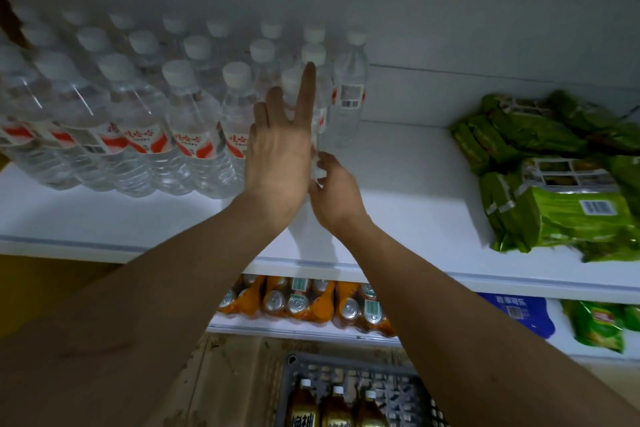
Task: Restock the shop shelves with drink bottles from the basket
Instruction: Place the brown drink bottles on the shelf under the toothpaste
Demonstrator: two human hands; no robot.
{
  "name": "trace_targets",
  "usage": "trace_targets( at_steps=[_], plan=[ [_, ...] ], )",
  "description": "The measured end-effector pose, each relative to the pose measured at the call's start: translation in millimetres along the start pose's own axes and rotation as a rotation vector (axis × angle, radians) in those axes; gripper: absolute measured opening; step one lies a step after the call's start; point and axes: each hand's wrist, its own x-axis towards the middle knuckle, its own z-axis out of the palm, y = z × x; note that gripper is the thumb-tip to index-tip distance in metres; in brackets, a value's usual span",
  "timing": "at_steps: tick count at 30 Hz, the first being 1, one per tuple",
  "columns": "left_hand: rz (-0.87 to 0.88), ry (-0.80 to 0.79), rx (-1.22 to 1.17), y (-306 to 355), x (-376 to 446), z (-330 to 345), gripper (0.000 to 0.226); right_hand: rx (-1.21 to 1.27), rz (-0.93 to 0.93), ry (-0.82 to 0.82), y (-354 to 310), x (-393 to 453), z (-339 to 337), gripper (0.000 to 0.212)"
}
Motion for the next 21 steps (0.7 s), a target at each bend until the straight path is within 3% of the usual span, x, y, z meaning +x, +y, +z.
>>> trace_targets(
  at_steps=[6,13,16,19,21],
  plan=[
    [-0.065,-0.029,-0.267,14,-104,8,0.07,0.025,-0.067,0.084,31,-52,-4,0.04],
    [0.033,-0.291,-0.35,17,-222,25,0.049,-0.232,-0.312,0.096,102,-128,-23,0.04],
    [0.054,-0.529,-0.295,12,-250,29,0.054,-0.291,-0.289,0.01,136,-164,-28,0.043],
    [0.045,-0.852,-0.153,7,-270,31,0.068,-0.479,-0.145,-0.227,171,-200,-28,0.056],
    [0.006,-1.028,-0.12,7,-284,36,0.065,-0.59,-0.012,-0.382,193,-221,-30,0.06]
  ],
)
